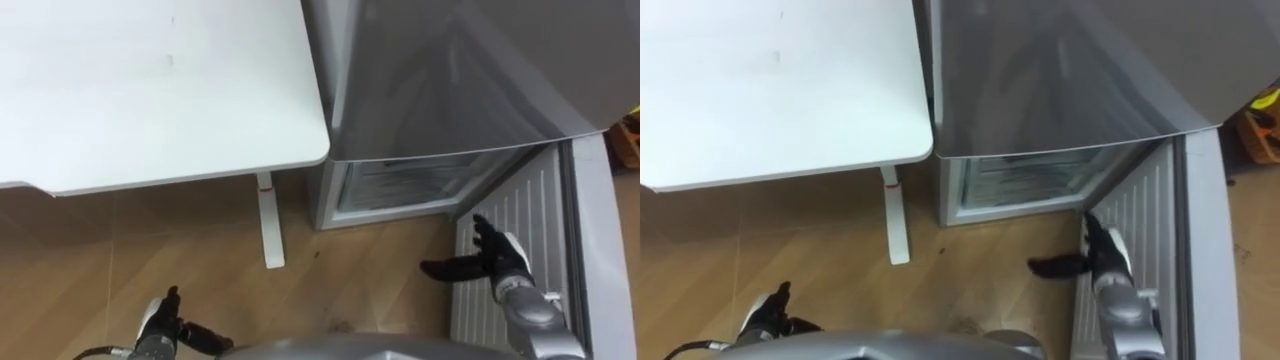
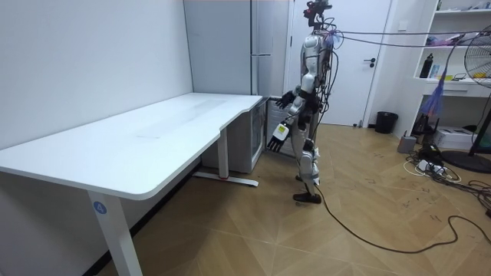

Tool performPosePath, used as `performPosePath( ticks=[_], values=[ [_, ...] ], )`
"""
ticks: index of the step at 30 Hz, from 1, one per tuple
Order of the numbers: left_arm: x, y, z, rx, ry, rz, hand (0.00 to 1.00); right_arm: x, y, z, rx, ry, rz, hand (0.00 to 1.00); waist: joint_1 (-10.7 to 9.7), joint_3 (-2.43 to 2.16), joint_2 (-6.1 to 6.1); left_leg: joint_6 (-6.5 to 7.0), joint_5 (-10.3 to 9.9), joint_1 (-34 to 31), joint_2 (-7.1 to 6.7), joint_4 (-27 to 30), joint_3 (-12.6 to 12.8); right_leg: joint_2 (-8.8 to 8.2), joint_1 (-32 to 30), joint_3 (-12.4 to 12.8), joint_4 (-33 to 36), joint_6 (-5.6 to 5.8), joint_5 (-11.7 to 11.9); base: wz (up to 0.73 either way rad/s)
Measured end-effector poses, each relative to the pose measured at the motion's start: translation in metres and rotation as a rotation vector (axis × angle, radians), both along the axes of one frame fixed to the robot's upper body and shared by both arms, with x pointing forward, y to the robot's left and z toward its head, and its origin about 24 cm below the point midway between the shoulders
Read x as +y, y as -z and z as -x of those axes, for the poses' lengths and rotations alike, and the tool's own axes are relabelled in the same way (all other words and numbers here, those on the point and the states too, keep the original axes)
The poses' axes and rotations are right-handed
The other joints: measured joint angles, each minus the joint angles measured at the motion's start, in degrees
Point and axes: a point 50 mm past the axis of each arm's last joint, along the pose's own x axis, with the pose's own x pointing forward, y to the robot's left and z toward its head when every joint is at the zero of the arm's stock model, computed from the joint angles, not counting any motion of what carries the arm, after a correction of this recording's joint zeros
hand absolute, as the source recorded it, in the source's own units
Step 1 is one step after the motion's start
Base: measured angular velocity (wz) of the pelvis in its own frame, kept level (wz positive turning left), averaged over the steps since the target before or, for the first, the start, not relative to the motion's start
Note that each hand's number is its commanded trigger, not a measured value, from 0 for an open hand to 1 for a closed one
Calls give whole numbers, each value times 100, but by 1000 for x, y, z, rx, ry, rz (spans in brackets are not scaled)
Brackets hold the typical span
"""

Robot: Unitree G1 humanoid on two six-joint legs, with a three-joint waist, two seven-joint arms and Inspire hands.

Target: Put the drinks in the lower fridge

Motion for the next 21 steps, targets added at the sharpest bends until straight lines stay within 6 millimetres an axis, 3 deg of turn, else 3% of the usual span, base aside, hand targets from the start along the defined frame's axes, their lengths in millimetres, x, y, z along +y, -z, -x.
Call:
performPosePath(
  ticks=[7,8,9,14,18,21],
  values=[
    [9,-3,3,22,62,-43,0,-27,-52,-25,-249,54,166,0,-11,-6,-50,4,2,-67,1,-6,20,4,-20,-4,-85,10,42,0],
    [10,-3,2,24,72,-49,0,-28,-59,-29,-282,56,184,0,-28,-33,-74,13,8,-94,4,-6,18,6,-39,-7,-83,4,54,0],
    [11,-4,2,24,79,-53,0,-29,-66,-31,-310,59,202,0,-72,-32,-62,15,29,-101,3,-17,12,5,-41,-8,-85,4,63,0],
    [13,-3,13,52,56,-59,0,-35,-88,-37,-407,90,272,0,-166,-46,-51,5,74,-40,-3,-99,-5,6,-23,-9,-89,5,65,0],
    [16,-3,18,58,37,-65,0,-53,-105,-36,-469,167,351,0,-179,-55,-81,4,75,-30,-2,-97,9,5,-9,-15,-90,3,66,0],
    [16,-3,23,73,30,-67,0,-63,-107,-31,-491,263,327,0,-205,-35,-86,5,75,-34,-3,-96,6,4,-10,-12,-94,3,66,0]
  ],
)
